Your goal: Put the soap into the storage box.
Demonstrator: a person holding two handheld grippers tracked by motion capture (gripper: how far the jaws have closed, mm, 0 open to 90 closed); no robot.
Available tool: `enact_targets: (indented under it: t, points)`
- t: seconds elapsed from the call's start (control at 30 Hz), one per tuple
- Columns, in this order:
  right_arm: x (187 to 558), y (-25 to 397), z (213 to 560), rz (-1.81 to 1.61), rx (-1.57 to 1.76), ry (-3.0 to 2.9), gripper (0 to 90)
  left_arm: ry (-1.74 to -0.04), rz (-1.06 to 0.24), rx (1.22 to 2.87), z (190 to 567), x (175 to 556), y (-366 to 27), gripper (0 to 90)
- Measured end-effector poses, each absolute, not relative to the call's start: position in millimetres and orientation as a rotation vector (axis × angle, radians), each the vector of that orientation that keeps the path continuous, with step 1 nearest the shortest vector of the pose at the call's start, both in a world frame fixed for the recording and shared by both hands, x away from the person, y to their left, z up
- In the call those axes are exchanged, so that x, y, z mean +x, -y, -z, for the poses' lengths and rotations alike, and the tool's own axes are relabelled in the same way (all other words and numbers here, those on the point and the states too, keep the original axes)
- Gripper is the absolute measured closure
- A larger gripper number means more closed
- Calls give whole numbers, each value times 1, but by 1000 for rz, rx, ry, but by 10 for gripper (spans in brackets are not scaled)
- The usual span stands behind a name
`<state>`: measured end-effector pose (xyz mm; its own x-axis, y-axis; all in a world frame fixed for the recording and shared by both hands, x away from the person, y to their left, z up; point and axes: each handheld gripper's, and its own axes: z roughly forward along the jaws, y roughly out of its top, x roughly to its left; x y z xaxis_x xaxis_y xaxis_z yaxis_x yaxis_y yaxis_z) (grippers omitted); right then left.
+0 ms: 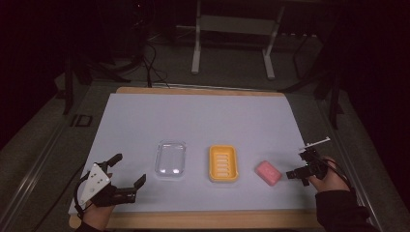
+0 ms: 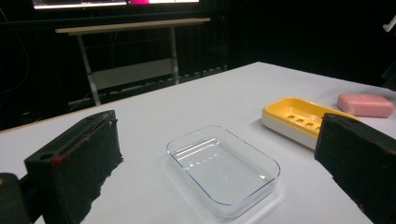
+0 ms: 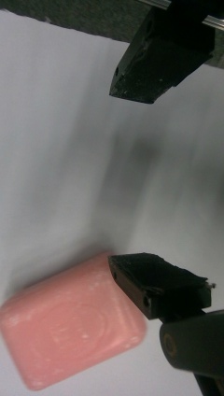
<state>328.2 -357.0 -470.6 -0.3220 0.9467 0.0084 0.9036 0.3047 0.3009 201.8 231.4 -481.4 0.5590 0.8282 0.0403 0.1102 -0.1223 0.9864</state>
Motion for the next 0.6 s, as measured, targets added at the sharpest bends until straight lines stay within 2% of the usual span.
enact_targets:
  t: [0.6]
  points:
    - [318, 354, 485, -47, 1642, -2762, 158, -813, -749, 1592, 481, 202, -231, 7]
